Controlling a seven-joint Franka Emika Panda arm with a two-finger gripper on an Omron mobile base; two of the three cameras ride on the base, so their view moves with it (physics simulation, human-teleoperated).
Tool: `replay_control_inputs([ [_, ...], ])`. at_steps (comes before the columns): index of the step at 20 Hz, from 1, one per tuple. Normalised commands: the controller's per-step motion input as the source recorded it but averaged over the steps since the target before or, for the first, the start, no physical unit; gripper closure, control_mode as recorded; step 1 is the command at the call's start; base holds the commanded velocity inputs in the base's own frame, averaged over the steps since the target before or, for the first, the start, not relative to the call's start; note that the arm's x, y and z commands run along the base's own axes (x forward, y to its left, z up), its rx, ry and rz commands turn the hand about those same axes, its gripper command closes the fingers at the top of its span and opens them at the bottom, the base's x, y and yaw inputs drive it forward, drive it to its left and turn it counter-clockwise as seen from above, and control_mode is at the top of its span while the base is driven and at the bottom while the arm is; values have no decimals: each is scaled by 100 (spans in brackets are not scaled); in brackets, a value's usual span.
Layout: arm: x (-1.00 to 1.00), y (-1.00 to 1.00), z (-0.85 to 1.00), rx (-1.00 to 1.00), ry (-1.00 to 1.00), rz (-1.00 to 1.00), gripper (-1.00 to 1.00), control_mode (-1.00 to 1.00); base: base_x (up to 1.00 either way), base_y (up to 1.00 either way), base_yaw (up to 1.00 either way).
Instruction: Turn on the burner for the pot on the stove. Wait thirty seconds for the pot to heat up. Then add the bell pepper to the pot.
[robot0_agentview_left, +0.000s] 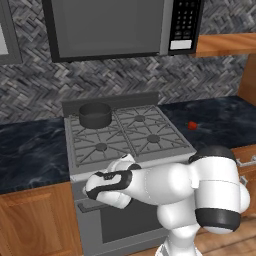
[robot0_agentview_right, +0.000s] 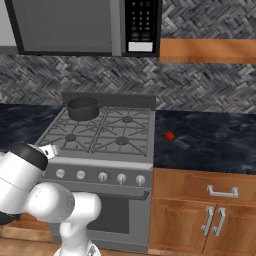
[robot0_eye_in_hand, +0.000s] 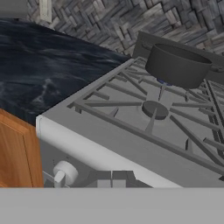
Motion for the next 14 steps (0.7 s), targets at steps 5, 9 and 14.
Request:
replay_control_inputs([
  [5,0,0,0,0,0,0,100,-100,0,0,0],
  [9,0,0,0,0,0,0,100,-100,0,0,0],
  [14,0,0,0,0,0,0,100,-100,0,0,0],
])
